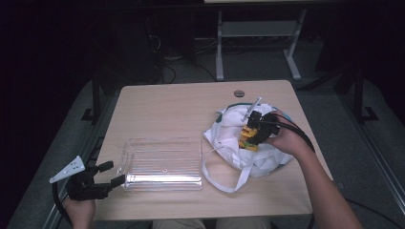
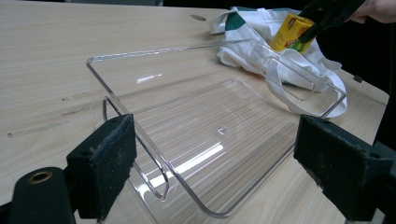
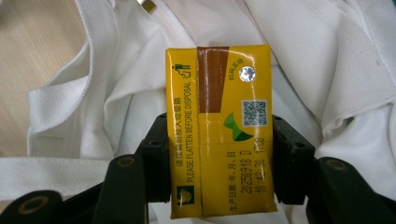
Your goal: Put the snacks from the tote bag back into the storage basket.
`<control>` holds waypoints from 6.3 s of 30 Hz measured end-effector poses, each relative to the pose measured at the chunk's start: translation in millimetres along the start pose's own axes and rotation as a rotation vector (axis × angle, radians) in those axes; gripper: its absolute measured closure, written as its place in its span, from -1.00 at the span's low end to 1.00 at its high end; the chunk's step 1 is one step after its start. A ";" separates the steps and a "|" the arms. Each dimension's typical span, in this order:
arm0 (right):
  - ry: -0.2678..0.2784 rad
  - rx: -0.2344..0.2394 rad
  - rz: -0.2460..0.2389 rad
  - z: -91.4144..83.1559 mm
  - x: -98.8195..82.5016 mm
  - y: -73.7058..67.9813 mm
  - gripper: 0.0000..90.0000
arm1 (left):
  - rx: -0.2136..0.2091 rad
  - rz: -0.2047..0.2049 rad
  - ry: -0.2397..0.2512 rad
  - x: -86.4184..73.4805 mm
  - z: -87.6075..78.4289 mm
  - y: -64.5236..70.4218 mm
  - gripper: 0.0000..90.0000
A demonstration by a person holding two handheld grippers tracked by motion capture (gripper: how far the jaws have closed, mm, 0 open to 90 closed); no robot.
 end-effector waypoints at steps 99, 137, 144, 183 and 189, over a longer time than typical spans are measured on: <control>0.125 0.145 -0.219 -119.8 46.5 -83.0 0.13 | 0.008 -0.002 0.034 0.4 -3.9 -1.5 -0.72; 0.142 0.243 -0.367 -108.6 93.9 -147.5 0.14 | 0.006 -0.001 0.035 0.5 -4.4 -1.6 -0.72; 0.147 0.249 -0.377 -104.7 102.3 -155.4 0.14 | 0.003 -0.002 0.037 0.8 -4.0 -1.5 -0.72; 0.141 0.323 -0.422 -74.1 121.7 -186.2 0.13 | 0.005 -0.003 0.043 0.9 -5.5 -2.0 -0.72; 0.135 0.320 -0.428 -68.0 121.7 -187.6 0.13 | 0.005 -0.004 0.044 0.7 -5.7 -2.3 -0.72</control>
Point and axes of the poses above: each handheld gripper's, and its own axes: z roughly forward along the jaws, x roughly out of its top, y roughly to its right, the point moved 4 cm from there along z, roughly forward along the jaws, and after that the axes turned 10 degrees about z, right-handed, at the moved point
